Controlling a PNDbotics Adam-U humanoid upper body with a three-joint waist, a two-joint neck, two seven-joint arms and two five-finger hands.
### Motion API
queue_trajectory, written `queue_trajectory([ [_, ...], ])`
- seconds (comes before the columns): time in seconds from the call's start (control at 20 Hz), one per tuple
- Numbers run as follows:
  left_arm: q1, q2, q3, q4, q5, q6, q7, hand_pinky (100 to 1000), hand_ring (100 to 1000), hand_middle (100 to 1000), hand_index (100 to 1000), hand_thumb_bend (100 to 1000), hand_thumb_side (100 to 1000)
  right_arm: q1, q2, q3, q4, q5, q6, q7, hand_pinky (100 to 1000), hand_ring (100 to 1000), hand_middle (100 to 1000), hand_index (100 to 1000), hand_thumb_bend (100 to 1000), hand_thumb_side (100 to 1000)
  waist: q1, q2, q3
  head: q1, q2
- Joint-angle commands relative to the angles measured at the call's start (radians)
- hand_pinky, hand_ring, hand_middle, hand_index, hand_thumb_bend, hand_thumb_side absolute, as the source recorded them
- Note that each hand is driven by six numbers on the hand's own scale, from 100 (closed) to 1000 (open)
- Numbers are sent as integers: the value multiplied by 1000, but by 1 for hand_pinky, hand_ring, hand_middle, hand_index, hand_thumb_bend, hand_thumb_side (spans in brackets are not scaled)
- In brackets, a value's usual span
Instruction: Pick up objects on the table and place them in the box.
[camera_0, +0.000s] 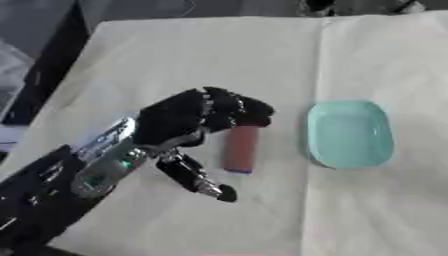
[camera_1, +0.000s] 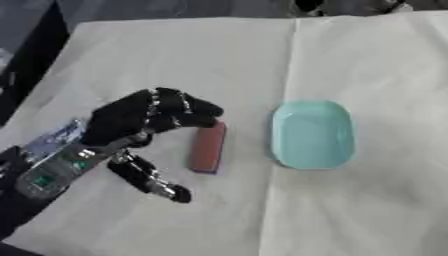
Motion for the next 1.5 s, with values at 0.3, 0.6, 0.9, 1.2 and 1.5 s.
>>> queue_trajectory([
  [0.3, -62, 86, 49, -15, 33, 52, -66, 647, 788, 870, 952, 669, 357, 1, -21, -4, -13, -1, 4, 4, 193, 366, 624, 817, 100, 811, 1, -28, -1, 3, -3],
  [0.6, -111, 90, 33, -15, 101, 117, -132, 630, 774, 858, 942, 629, 378, 3, -19, 1, -13, -8, 0, 13, 197, 369, 625, 819, 100, 798, 0, -33, -4, 4, 2],
  [0.9, -143, 71, 14, -15, 137, 157, -192, 625, 767, 853, 938, 589, 405, 2, -17, 0, -13, -27, -6, 29, 198, 369, 625, 820, 100, 794, 0, -33, -7, 1, 11],
  [1.2, -151, 61, -1, -15, 143, 198, -259, 627, 767, 850, 937, 570, 437, 0, -17, -2, -13, -34, -8, 34, 198, 369, 625, 820, 100, 793, 0, -30, -11, -6, 24],
  [1.5, -154, 68, -6, -15, 126, 221, -300, 633, 771, 852, 938, 579, 456, -5, -13, -1, -13, -33, -4, 41, 197, 368, 625, 820, 100, 794, 3, -27, -10, -8, 40],
])
